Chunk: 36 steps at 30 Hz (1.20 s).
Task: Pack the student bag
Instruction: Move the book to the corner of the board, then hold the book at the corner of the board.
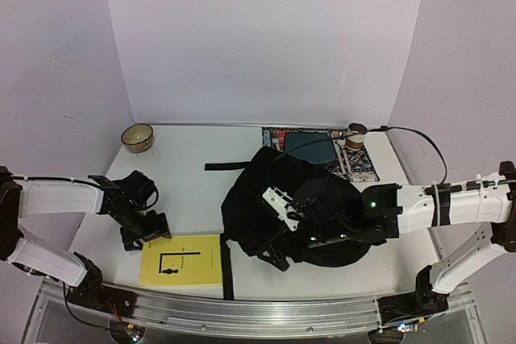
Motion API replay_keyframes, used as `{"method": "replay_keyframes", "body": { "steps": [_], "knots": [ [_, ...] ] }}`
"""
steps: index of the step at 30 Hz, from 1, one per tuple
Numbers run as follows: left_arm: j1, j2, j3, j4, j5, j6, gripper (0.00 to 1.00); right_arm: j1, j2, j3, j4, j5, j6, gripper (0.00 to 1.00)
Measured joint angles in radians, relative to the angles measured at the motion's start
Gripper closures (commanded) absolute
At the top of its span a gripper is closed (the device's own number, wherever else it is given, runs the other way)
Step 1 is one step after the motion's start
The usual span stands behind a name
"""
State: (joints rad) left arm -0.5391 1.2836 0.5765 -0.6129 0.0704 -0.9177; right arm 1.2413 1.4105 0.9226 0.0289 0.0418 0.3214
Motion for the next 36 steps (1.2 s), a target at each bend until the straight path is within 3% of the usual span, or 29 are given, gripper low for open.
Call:
{"method": "replay_keyframes", "body": {
  "steps": [7, 14, 28, 36],
  "knots": [
    [-0.223, 0.118, 0.086, 0.1, 0.054, -0.054, 0.09, 0.014, 0.065, 0.039, 0.0, 0.0, 0.0, 0.02],
    [-0.335, 0.217, 0.186, 0.189, 0.054, -0.079, 0.07, 0.022, 0.117, 0.057, -0.02, 0.014, -0.029, 0.02],
    [-0.374, 0.242, 0.207, 0.288, 0.06, -0.08, 0.04, 0.032, 0.226, 0.099, -0.103, 0.056, -0.086, 0.02],
    [-0.355, 0.147, 0.084, 0.318, 0.061, -0.098, 0.06, 0.119, 0.343, 0.176, -0.139, 0.093, -0.152, 0.02]
  ]
}}
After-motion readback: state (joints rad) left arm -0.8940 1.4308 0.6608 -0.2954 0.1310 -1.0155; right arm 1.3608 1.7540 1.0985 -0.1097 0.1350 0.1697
